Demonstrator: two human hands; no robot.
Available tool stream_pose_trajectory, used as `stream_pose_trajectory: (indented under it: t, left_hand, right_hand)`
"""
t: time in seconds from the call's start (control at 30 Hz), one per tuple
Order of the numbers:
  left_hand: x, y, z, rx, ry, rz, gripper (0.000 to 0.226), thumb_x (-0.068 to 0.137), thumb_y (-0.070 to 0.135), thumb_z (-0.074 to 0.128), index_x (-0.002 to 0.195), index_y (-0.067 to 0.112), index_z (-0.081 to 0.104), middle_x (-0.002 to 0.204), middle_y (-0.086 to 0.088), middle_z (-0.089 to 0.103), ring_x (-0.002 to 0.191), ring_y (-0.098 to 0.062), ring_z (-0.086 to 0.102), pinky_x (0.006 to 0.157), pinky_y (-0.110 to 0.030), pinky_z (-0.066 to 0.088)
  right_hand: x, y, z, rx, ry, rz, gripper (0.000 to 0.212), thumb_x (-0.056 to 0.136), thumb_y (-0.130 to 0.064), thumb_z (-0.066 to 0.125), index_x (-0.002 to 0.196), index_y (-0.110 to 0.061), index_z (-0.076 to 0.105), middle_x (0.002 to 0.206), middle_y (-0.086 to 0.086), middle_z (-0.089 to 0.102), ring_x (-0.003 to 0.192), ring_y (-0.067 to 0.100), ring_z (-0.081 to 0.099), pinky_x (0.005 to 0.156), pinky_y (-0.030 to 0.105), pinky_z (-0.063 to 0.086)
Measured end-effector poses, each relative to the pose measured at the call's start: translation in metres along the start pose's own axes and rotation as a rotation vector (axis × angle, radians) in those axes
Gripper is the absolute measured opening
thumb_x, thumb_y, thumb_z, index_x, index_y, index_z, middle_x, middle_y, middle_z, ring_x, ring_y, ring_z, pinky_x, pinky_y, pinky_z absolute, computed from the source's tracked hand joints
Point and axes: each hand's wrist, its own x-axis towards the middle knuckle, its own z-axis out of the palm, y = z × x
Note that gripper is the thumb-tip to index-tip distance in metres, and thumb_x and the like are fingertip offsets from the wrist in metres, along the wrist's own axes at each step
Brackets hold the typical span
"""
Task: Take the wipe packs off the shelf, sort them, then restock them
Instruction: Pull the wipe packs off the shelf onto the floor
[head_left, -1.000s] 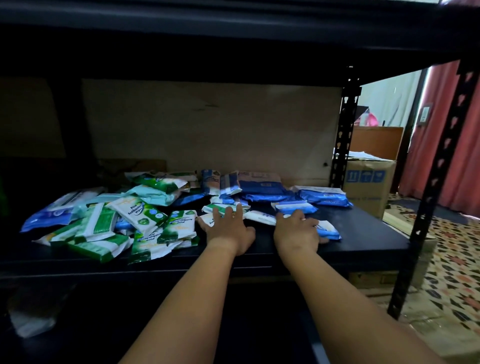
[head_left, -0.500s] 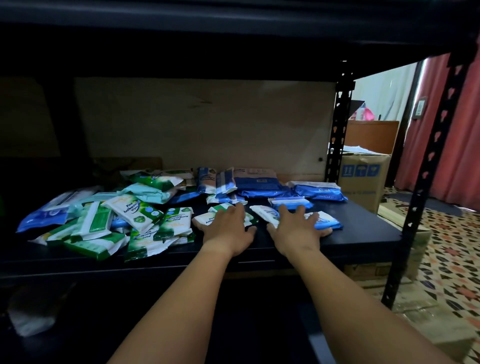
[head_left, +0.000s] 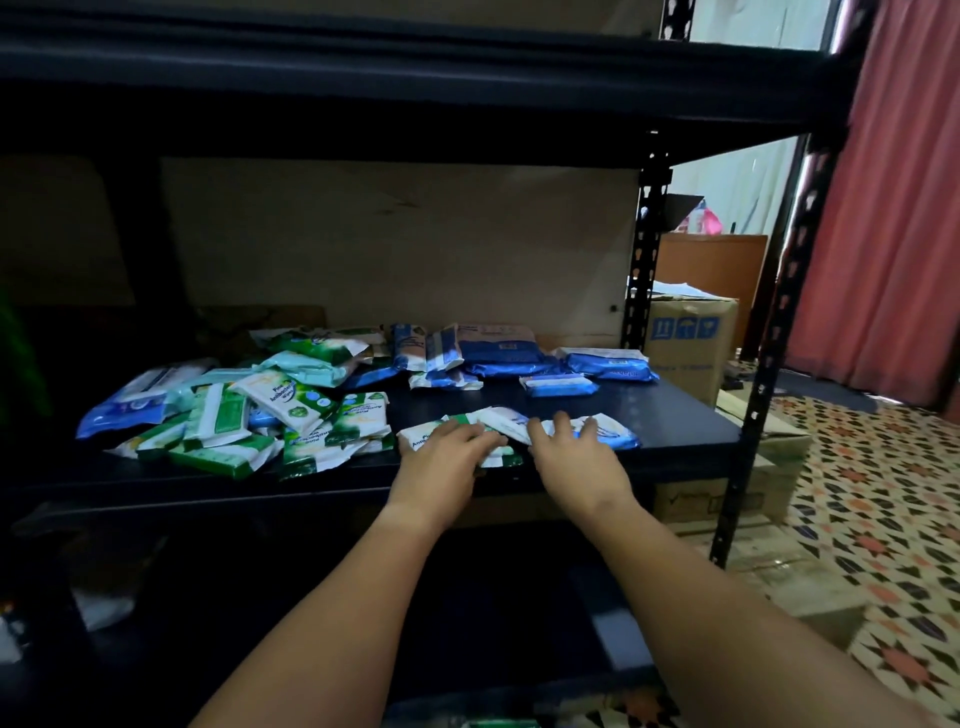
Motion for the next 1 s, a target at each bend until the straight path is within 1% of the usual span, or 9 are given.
stream_pose_trajectory:
  t: [0.07,0.13,0.2,0.27,0.4,0.5,0.6,0.77,1.0]
  left_hand:
    - [-0.017,0.001,0.0,0.056,0.057,0.028,0.06,0.099,0.005,0.05,0.144,0.045,0.044,0.156,0.013,0.038,0.152,-0.02,0.019,0.109,-0.076,0.024]
    - [-0.038,0.001,0.001,0.087,0.163,0.076,0.066,0.094,-0.001,0.055,0.144,0.041,0.048,0.156,0.011,0.041,0.154,-0.025,0.019,0.109,-0.076,0.023]
    - [-0.061,0.0,0.007,0.099,0.344,0.151,0.066,0.084,-0.003,0.067,0.136,0.036,0.058,0.149,0.006,0.052,0.149,-0.03,0.032,0.102,-0.079,0.03]
    - [-0.085,-0.001,0.016,0.1,0.49,0.196,0.061,0.081,0.001,0.073,0.131,0.033,0.064,0.144,0.004,0.057,0.145,-0.032,0.039,0.098,-0.078,0.035]
    - [-0.13,-0.003,0.026,0.097,0.55,0.208,0.046,0.092,0.014,0.069,0.134,0.033,0.062,0.147,0.003,0.055,0.148,-0.032,0.035,0.102,-0.075,0.034]
    - [-0.154,-0.007,0.03,0.09,0.545,0.191,0.038,0.103,0.017,0.049,0.136,0.033,0.06,0.148,0.002,0.054,0.148,-0.033,0.034,0.094,-0.072,0.042]
    - [-0.171,-0.01,0.028,0.063,0.549,0.161,0.04,0.108,0.021,0.034,0.137,0.034,0.058,0.148,0.003,0.054,0.148,-0.032,0.034,0.087,-0.069,0.047]
    - [-0.176,-0.012,0.021,0.047,0.628,0.137,0.049,0.1,0.006,0.058,0.138,0.036,0.054,0.147,0.004,0.055,0.148,-0.031,0.035,0.085,-0.063,0.05]
    - [-0.198,-0.008,0.035,0.001,0.651,0.039,0.053,0.096,-0.003,0.058,0.136,0.033,0.059,0.145,0.003,0.057,0.147,-0.031,0.035,0.089,-0.065,0.049]
  right_hand:
    - [-0.019,-0.004,-0.004,-0.035,0.082,-0.029,0.053,0.102,-0.011,0.046,0.152,-0.011,0.03,0.148,0.026,0.038,0.132,0.059,0.039,0.082,0.056,0.055]
    - [-0.04,-0.008,-0.008,-0.022,0.157,-0.013,0.058,0.082,-0.007,0.074,0.137,-0.009,0.055,0.135,0.027,0.055,0.116,0.058,0.055,0.061,0.051,0.058]
    - [-0.064,-0.011,-0.001,0.052,0.247,0.03,0.062,0.067,-0.001,0.084,0.126,-0.01,0.065,0.128,0.023,0.062,0.111,0.054,0.061,0.048,0.046,0.056]
    - [-0.088,-0.016,0.009,0.144,0.336,0.03,0.065,0.07,0.002,0.081,0.13,-0.012,0.06,0.134,0.021,0.059,0.12,0.052,0.057,0.05,0.045,0.057]
    - [-0.128,-0.03,0.03,0.311,0.454,0.045,0.067,0.082,0.003,0.075,0.138,-0.017,0.045,0.144,0.018,0.051,0.133,0.049,0.047,0.063,0.048,0.061]
    - [-0.147,-0.041,0.04,0.357,0.496,0.042,0.064,0.086,0.009,0.068,0.14,-0.017,0.043,0.148,0.02,0.045,0.139,0.052,0.038,0.08,0.057,0.059]
    - [-0.158,-0.05,0.039,0.393,0.5,0.041,0.064,0.087,0.014,0.06,0.141,-0.016,0.043,0.153,0.02,0.038,0.143,0.053,0.028,0.081,0.06,0.058]
    - [-0.157,-0.058,0.028,0.46,0.524,0.035,0.059,0.091,0.01,0.056,0.141,-0.018,0.041,0.154,0.019,0.038,0.144,0.051,0.028,0.078,0.058,0.059]
    - [-0.171,-0.068,0.04,0.533,0.5,0.078,0.06,0.09,0.012,0.052,0.142,-0.017,0.044,0.155,0.016,0.034,0.145,0.05,0.025,0.082,0.059,0.056]
